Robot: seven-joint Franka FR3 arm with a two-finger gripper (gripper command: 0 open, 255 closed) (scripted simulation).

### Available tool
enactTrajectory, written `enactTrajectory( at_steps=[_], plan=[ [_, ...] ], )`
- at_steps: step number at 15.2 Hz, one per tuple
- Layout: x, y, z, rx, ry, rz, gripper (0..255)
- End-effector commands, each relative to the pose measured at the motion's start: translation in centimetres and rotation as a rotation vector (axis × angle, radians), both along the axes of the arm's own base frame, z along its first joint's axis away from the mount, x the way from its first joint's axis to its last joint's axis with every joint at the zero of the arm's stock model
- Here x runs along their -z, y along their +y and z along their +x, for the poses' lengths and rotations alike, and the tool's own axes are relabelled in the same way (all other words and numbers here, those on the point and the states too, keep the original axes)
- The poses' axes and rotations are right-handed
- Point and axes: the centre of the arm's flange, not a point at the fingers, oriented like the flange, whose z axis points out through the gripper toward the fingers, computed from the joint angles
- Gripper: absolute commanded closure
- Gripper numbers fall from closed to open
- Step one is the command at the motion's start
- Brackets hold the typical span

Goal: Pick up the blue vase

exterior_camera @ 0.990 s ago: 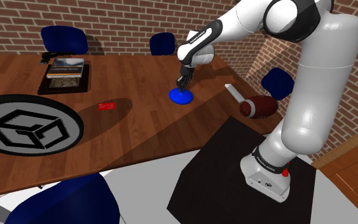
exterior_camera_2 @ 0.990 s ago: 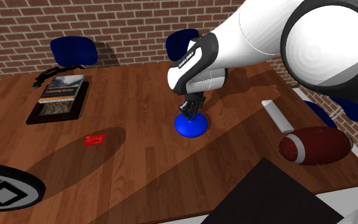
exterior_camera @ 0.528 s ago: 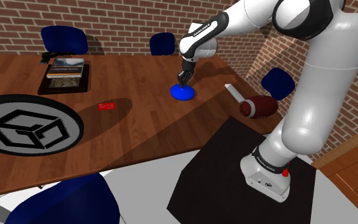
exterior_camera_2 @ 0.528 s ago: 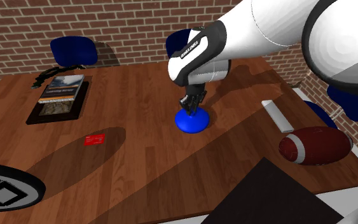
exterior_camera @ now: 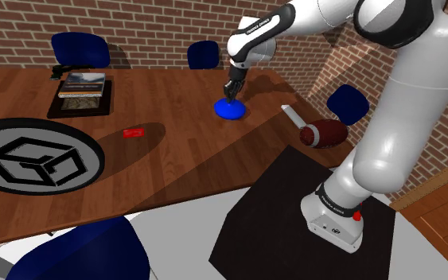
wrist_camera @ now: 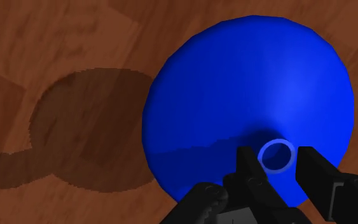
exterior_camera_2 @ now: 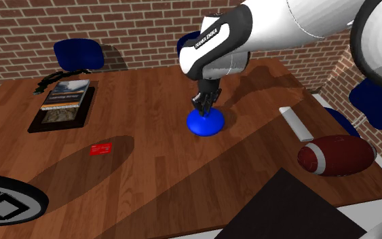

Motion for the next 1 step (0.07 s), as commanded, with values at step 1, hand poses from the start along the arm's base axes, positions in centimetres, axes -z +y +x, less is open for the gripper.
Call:
enactTrajectory(
  at_steps=[1],
  plan=[
    [-0.38,0.06,0.01,0.0,0.0,0.0,255]
  ],
)
